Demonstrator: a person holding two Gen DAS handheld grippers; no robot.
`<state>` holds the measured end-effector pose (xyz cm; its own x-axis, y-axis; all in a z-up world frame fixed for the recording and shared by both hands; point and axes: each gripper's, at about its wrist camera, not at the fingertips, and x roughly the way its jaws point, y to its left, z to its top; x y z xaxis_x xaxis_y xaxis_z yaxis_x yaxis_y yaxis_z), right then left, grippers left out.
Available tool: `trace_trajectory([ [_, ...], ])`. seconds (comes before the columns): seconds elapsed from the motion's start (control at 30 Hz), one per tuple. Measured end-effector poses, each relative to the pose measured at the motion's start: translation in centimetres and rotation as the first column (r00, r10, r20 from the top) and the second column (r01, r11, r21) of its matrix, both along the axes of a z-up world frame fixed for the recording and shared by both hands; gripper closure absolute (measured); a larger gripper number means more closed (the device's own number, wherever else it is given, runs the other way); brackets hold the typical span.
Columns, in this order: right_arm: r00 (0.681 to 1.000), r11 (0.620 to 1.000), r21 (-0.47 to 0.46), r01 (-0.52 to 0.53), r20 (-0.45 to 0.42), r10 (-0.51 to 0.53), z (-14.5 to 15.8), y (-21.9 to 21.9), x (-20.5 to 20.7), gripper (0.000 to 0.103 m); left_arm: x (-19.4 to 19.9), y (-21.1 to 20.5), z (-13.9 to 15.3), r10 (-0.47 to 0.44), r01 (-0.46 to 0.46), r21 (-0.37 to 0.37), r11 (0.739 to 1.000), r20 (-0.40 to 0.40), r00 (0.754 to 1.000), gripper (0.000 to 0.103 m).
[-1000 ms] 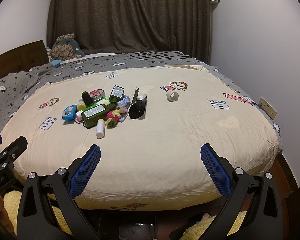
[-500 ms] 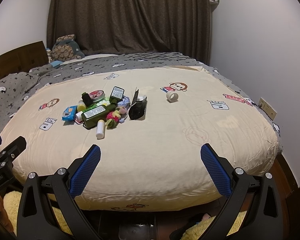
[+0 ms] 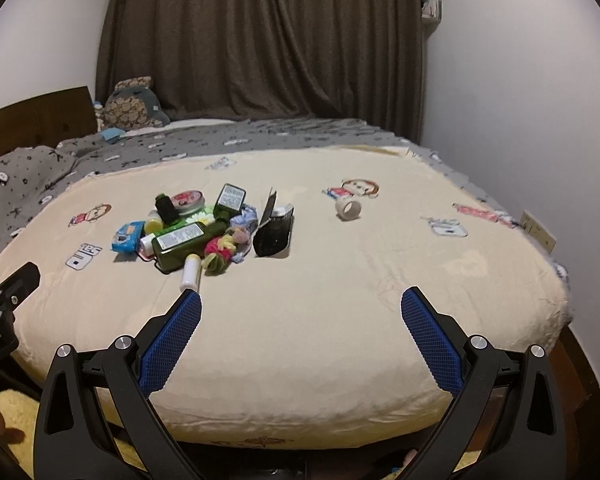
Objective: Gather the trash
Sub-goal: 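Grasp the black case with the right gripper while the left grasps the white roll-on bottle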
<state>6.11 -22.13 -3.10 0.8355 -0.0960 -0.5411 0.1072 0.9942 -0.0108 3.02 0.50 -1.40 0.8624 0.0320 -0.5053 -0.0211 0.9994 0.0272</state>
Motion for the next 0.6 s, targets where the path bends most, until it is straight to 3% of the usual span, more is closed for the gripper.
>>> trace_trajectory([
  [0.3,0.997,0.999,0.006,0.034,-0.062,-0.034,-1.0,-2.4,6.3,0.003,5.0,-2.9,-3.5,-0.117,0.122,0.022,0.992,-0.158,0.98,0.008],
  [0.5,0.994,0.998,0.07,-0.008,-0.105,0.015,-1.7,-2.4,11.6,0.003,7.4,-4.3,-4.2,-0.172,0.17,-0.024,0.985,-0.178,0.969,0.008],
  [0.6,0.989,0.996,0.09,-0.007,-0.148,0.021,-2.5,-2.3,14.9,0.003,8.7,-5.4,-4.6,-0.203,0.2,-0.036,0.979,-0.2,0.959,0.014],
])
